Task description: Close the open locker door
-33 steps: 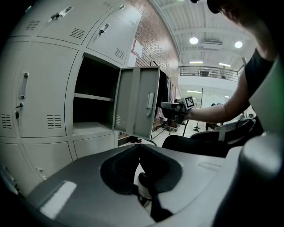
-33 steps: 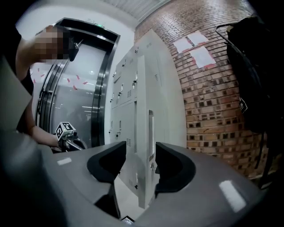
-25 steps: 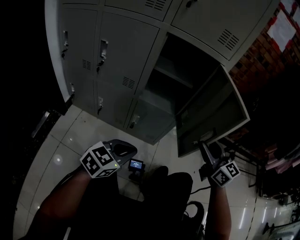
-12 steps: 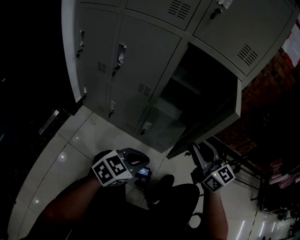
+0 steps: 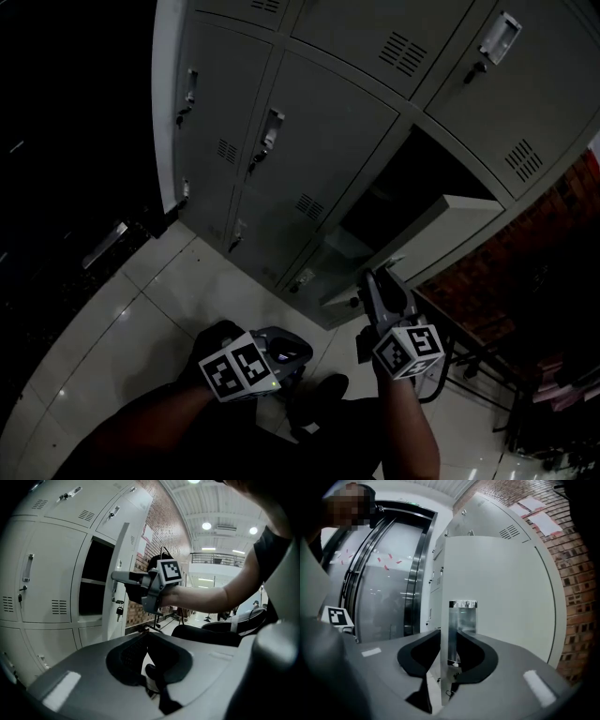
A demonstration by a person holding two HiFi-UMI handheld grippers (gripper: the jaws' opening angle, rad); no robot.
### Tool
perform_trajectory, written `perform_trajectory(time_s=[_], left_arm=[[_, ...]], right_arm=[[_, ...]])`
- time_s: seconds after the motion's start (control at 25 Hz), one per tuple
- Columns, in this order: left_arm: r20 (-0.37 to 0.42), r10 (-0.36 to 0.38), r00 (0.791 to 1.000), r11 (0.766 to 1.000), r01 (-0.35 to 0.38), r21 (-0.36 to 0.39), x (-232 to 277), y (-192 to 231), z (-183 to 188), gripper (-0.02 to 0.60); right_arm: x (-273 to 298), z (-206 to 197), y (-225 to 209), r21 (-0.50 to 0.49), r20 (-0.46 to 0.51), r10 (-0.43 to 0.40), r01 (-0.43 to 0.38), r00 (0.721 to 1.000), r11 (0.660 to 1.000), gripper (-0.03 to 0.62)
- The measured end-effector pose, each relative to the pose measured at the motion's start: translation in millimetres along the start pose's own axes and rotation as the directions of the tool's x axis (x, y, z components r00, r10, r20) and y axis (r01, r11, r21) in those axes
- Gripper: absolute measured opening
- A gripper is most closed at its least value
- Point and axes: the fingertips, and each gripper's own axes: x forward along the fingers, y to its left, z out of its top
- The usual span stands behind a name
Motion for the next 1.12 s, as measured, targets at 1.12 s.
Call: perform_trajectory(time_s=[1.12], left_arm=[[0.031, 0.006, 1.000, 1.000, -0.005, -0.030, -7.0, 6.0, 1.7, 0.012]], right_arm=[[153.5, 5.0, -101.6, -0.039, -0.039, -0.284, 0.282, 0.958, 0.958, 0.061]])
